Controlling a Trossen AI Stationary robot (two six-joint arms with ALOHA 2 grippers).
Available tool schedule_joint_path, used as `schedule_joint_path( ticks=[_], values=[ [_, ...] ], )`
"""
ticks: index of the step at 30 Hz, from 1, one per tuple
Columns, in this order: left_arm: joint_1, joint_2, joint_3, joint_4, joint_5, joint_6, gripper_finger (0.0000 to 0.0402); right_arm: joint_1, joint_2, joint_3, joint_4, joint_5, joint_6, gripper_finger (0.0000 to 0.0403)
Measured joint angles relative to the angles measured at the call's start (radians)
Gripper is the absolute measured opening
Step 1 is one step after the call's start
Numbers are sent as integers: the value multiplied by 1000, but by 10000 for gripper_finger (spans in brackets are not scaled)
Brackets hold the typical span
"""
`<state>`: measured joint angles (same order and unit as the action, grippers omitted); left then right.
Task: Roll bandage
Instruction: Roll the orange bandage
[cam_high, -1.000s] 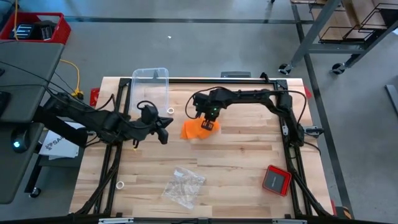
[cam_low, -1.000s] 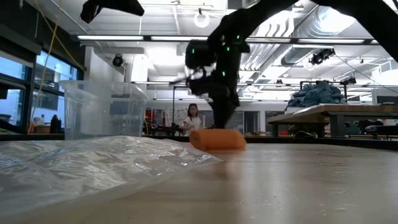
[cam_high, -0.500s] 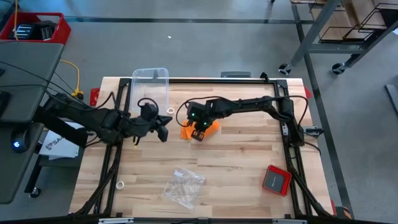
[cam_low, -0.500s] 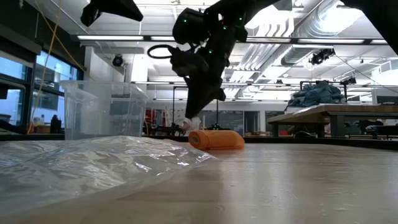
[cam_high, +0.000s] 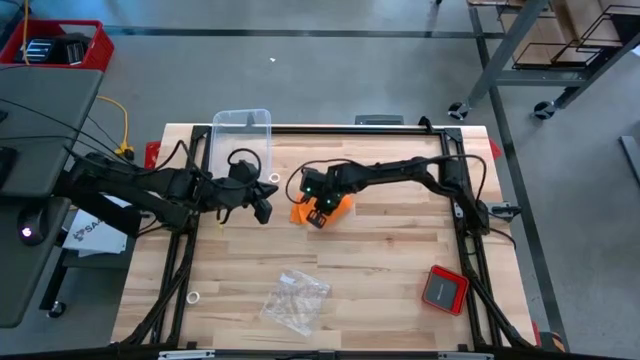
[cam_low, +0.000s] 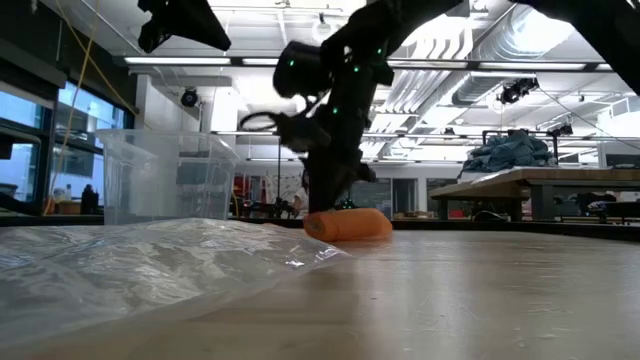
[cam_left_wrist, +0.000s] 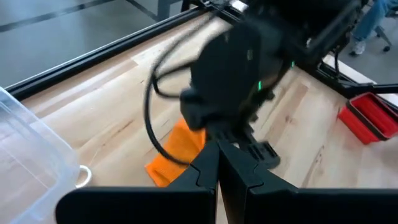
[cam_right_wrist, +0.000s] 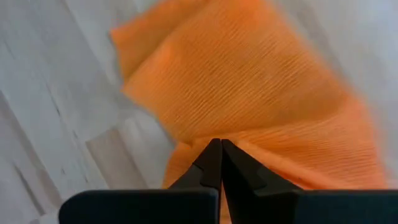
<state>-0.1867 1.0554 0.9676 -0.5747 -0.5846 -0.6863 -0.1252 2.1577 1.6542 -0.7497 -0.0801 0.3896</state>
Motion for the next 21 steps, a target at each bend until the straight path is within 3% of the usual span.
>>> schedule_joint_path(
  ticks=[5, 15, 21],
  values=[
    [5, 0, 0, -3, 5, 6, 0, 12, 3, 0, 7, 16, 14, 0],
    [5, 5, -1, -7, 31, 52, 0, 58, 4, 0, -144, -9, -58, 0],
    [6, 44, -62, -8, 32, 4, 0, 46, -50, 0, -137, 9, -57, 0]
  ],
)
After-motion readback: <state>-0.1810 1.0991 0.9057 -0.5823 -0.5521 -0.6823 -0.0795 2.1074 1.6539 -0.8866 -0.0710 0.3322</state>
